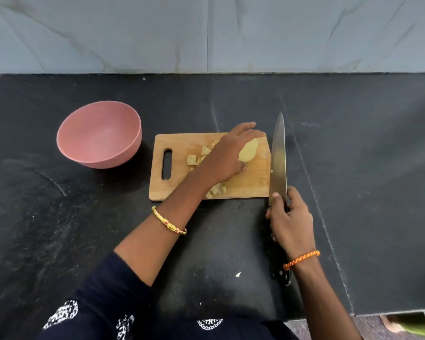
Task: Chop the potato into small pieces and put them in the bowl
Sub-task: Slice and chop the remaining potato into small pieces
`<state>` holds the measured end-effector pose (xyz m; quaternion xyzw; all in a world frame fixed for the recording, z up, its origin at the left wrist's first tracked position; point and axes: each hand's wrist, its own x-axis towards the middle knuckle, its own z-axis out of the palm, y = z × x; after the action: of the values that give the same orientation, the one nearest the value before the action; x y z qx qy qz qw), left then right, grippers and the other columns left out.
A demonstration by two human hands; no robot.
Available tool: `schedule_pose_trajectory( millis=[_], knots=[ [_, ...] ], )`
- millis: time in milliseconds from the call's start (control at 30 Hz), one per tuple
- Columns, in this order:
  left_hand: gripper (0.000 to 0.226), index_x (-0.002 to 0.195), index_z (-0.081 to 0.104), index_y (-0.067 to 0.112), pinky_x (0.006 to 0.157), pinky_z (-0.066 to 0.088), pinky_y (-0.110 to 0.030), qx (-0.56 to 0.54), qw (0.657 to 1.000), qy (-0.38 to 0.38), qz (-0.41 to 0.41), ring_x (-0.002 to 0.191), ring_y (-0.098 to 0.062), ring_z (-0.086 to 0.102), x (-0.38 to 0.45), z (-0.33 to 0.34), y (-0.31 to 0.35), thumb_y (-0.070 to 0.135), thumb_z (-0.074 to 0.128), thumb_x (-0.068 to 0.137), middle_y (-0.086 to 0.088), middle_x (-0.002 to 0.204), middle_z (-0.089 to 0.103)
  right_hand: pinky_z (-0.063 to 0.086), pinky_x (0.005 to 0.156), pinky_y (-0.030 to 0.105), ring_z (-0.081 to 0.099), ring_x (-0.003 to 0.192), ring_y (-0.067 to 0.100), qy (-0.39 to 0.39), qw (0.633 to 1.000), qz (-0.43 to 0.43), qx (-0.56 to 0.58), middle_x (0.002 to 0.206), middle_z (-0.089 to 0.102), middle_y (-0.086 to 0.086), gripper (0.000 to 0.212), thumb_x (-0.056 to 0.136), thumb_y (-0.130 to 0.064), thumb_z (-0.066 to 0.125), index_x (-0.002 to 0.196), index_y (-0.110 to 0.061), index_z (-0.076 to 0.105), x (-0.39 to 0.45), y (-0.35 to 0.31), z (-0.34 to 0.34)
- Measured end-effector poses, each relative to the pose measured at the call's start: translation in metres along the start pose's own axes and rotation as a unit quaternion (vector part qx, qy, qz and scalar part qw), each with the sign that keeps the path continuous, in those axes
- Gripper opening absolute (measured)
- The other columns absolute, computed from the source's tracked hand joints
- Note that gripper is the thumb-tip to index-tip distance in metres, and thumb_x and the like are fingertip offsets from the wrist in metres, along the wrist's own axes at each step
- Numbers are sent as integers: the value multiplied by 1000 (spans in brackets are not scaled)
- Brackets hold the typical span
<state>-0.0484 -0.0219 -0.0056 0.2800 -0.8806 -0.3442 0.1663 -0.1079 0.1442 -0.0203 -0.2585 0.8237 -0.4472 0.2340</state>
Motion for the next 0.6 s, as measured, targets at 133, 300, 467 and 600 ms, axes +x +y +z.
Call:
schedule_pose_trajectory(
  millis=[133,300,467,600],
  knots=[
    [78,137,47,21,107,32,-19,-58,998,-24,-14,131,-11,42,-3,-8,5,-9,73,69,2,145,43,51,61,47,52,61,30,-4,1000,-1,2,73,60,17,13,96,-25,45,87,-20,53,-2,5,0],
    [64,131,53,17,96,23,-6,-8,998,49,-28,130,-14,42,-7,-3,6,-11,66,74,-2,142,47,50,60,48,50,57,30,-14,1000,-3,1,71,61,17,12,96,-24,45,88,-18,52,-3,8,5],
    [52,118,63,12,88,36,-10,-10,989,134,-64,111,-15,58,-10,13,14,-12,65,72,-2,120,64,51,62,47,49,56,27,-21,1000,-1,2,71,61,16,11,95,-23,45,89,-19,53,-3,9,7],
    [47,104,70,9,86,41,-13,-6,982,187,-29,99,-19,63,-16,30,25,-21,56,70,-4,104,70,52,62,45,51,57,24,-32,999,9,13,67,61,8,11,95,-23,46,88,-20,54,-2,10,3]
  ],
)
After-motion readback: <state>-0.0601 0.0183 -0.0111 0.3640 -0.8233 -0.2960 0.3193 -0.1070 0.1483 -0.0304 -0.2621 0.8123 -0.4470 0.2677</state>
